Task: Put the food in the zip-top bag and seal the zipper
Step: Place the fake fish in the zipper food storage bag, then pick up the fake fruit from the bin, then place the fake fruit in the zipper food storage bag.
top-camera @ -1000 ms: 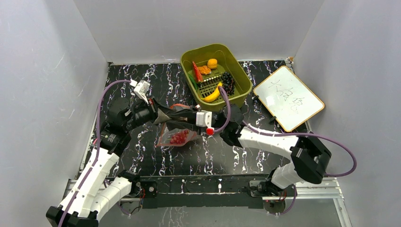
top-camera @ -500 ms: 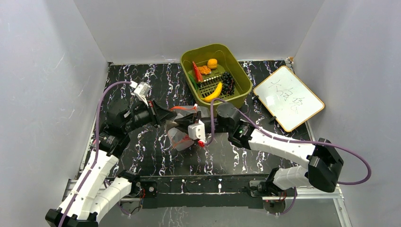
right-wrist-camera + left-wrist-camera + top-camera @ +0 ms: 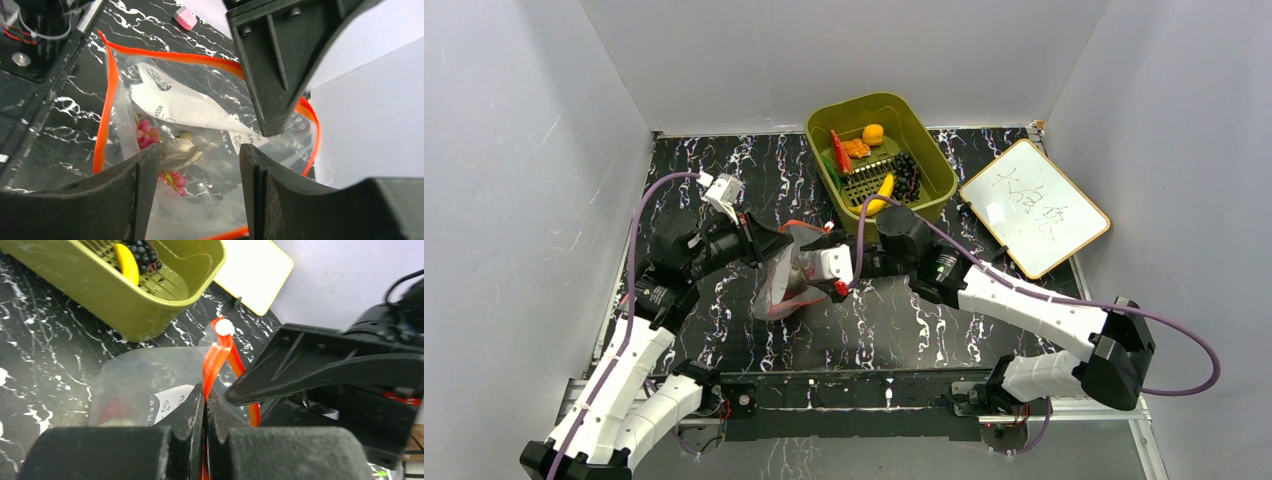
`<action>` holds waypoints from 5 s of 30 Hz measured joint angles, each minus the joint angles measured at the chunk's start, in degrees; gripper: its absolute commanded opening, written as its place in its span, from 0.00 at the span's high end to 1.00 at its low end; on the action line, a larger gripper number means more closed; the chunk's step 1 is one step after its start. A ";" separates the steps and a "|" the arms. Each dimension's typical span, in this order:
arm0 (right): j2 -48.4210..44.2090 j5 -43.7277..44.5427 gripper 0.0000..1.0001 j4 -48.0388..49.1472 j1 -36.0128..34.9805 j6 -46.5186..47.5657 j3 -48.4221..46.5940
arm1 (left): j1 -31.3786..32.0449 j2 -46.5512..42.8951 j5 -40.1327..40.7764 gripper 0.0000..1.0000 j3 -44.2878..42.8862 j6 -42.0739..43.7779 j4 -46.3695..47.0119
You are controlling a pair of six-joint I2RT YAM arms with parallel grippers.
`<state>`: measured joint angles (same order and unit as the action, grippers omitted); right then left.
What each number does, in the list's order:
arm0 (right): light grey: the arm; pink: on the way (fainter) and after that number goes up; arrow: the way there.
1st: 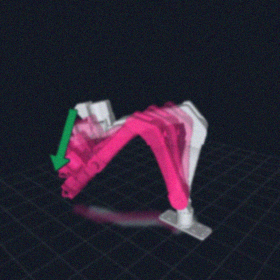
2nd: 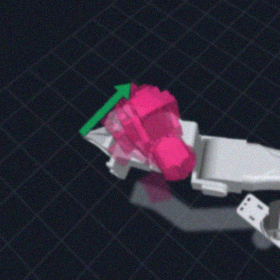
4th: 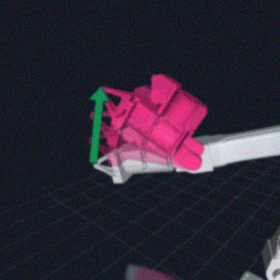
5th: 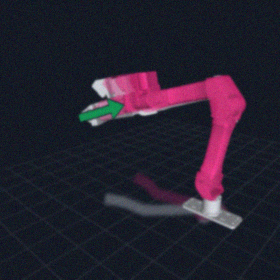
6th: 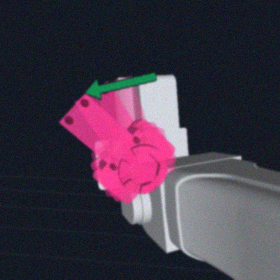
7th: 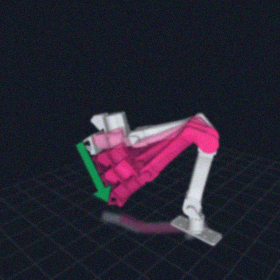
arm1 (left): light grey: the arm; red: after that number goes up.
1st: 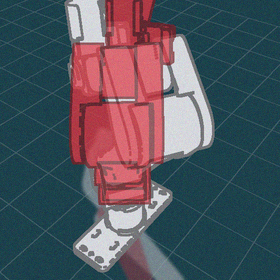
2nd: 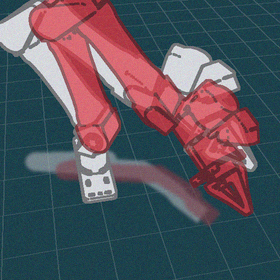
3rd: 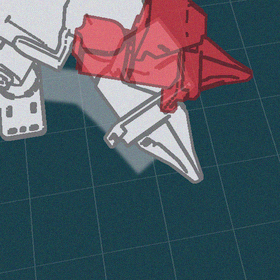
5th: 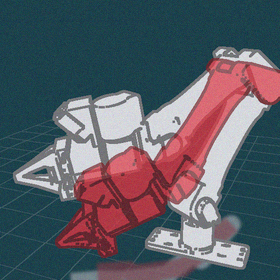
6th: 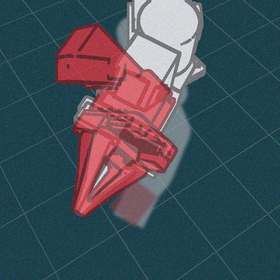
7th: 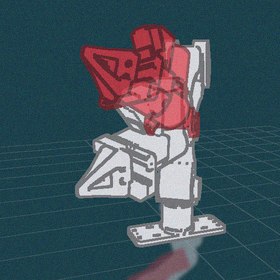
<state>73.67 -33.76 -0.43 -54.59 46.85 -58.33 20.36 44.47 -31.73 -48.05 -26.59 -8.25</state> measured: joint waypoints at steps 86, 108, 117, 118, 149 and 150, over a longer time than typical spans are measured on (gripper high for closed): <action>79.71 56.98 0.42 8.00 30.71 -52.06 -70.84 | 0.28 -7.50 14.75 1.00 12.44 20.09 1.77; 69.13 48.13 0.78 14.78 31.87 -51.71 -54.29 | 0.28 -7.26 15.89 1.00 12.44 20.61 1.75; 51.89 42.91 0.78 11.96 31.78 -54.88 -41.03 | 0.28 -6.99 16.76 1.00 12.44 19.65 1.55; 49.70 42.45 0.78 11.30 31.78 -55.56 -39.45 | 0.28 -6.88 16.92 1.00 12.44 19.12 1.55; 0.68 25.18 0.77 -5.44 7.78 -68.72 -12.94 | 0.37 7.96 20.00 1.00 -6.14 4.28 -8.72; 0.68 25.24 0.77 -5.44 7.19 -68.98 -12.48 | 0.37 8.00 20.09 1.00 -6.36 3.89 -8.94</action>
<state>74.35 -8.51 -5.87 -47.40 -22.13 -70.81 20.73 52.47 -11.64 -54.41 -22.70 -17.19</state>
